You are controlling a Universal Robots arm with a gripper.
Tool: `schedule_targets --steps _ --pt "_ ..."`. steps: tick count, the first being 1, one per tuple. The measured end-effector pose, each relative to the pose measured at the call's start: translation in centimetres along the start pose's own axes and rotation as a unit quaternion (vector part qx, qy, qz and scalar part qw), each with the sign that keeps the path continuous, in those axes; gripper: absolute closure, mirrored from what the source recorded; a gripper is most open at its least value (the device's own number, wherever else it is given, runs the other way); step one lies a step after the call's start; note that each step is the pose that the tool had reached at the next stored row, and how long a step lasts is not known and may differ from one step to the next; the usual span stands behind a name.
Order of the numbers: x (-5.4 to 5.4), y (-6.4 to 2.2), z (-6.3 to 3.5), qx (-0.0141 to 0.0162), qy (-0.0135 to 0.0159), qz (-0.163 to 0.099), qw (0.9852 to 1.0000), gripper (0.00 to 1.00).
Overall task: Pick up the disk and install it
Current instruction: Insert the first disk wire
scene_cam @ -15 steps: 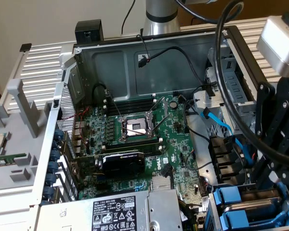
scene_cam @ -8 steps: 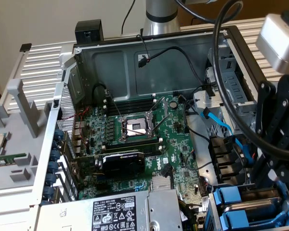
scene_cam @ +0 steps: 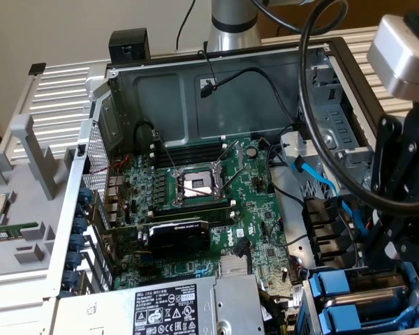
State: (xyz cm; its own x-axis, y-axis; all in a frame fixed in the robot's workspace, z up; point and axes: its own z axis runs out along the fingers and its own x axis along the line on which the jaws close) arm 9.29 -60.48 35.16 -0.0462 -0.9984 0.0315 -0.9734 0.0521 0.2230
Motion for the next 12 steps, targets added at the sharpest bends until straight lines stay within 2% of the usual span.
schedule_targets --steps 4,9,12 --pt "-0.05 -0.13 0.04 -0.0005 -0.0037 0.015 0.9999 0.83" --pt "-0.15 -0.60 0.05 -0.0008 -0.0057 0.024 0.9997 0.83" --pt "-0.16 -0.60 0.06 -0.0013 -0.0057 0.025 0.9997 0.83"
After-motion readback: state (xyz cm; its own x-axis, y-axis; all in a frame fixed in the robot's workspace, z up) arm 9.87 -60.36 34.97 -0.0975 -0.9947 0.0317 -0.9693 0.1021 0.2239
